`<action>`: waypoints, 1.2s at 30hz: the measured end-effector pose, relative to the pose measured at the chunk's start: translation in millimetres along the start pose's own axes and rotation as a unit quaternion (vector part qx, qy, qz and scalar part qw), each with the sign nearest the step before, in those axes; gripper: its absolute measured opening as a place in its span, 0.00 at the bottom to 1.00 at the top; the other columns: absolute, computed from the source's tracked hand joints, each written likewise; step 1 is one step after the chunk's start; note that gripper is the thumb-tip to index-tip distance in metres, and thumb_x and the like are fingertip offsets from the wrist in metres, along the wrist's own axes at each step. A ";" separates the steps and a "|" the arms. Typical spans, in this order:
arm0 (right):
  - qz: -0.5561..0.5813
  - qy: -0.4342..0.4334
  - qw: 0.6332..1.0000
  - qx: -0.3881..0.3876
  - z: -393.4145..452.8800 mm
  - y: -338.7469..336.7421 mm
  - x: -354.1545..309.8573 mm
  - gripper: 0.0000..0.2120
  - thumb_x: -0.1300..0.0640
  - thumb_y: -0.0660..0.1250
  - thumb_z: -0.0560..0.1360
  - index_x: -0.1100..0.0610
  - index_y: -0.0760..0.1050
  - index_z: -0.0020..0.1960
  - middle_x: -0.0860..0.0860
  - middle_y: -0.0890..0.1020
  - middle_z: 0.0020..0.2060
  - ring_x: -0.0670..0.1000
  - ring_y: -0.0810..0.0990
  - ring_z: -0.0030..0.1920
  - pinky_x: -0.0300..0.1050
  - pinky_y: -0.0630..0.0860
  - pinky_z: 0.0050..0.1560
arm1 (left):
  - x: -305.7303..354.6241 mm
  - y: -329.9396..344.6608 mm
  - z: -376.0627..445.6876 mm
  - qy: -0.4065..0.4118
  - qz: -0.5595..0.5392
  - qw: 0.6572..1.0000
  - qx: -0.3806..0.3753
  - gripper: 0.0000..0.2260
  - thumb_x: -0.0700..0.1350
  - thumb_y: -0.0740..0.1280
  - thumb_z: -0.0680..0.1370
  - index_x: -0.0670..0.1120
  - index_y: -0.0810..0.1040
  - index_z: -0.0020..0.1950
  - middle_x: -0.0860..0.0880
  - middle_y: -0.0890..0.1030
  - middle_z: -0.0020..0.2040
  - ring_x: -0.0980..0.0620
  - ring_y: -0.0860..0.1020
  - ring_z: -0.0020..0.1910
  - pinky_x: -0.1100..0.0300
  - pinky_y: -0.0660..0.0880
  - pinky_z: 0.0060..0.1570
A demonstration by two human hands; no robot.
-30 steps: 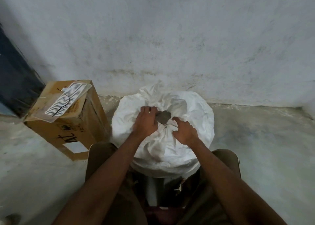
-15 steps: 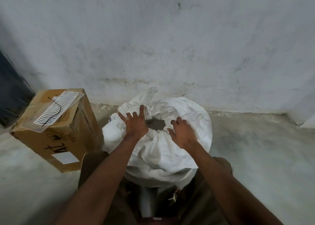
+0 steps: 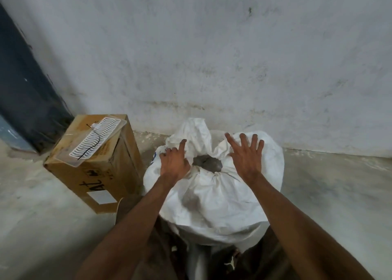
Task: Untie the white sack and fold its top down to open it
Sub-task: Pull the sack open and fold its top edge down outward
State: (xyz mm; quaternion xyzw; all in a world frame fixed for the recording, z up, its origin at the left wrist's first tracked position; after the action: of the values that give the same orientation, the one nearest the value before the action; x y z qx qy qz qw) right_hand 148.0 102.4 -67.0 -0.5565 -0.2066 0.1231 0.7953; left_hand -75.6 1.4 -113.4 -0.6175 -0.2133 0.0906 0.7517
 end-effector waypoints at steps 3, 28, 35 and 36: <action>0.010 -0.014 0.999 0.032 1.5 0.0 0.2 0.25 0.52 0.79 0.69 0.47 0.78 0.64 0.57 0.78 0.62 0.66 0.72 0.66 0.68 0.65 0.64 | 7.5 2.8 3.4 -0.004 0.033 0.999 -0.006 0.41 0.51 0.68 0.71 0.49 0.53 0.81 0.38 0.68 0.67 0.37 0.68 0.65 0.39 0.66 0.64; 0.170 0.083 0.978 -0.089 2.3 -18.9 96.2 0.44 0.18 0.45 0.69 0.52 0.81 0.51 0.56 0.85 0.52 0.60 0.83 0.54 0.53 0.76 0.55 | -44.8 -22.0 35.9 0.015 -0.069 0.989 -0.129 0.24 0.53 0.69 0.69 0.55 0.79 0.65 0.44 0.76 0.66 0.41 0.78 0.63 0.48 0.73 0.65; 0.070 -0.002 0.991 -0.115 10.6 -27.5 53.4 0.45 0.17 0.54 0.66 0.48 0.66 0.69 0.53 0.84 0.54 0.58 0.83 0.55 0.59 0.70 0.62 | -35.3 -32.7 32.5 0.009 0.038 0.995 -0.095 0.26 0.64 0.75 0.68 0.54 0.76 0.61 0.51 0.64 0.68 0.36 0.65 0.65 0.35 0.64 0.64; 0.064 -0.007 0.992 -0.109 12.2 -28.6 55.2 0.44 0.18 0.56 0.66 0.49 0.66 0.69 0.53 0.84 0.54 0.58 0.83 0.54 0.56 0.72 0.58 | -35.5 -35.5 33.3 0.008 0.041 0.995 -0.090 0.25 0.61 0.74 0.70 0.52 0.76 0.62 0.50 0.65 0.68 0.34 0.65 0.66 0.36 0.65 0.65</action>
State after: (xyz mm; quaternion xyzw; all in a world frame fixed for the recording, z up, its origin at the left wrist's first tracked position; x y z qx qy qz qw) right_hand 190.1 126.0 -26.1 -0.6511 -0.1881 0.1544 0.7189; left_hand -126.2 9.0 -81.6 -0.6916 -0.1892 0.0972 0.6903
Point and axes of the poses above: each hand's wrist, its own z-axis towards the middle knuckle, its own y-axis out of the palm, x = y × z, the point moved 10 cm from there along z, towards the middle knuckle
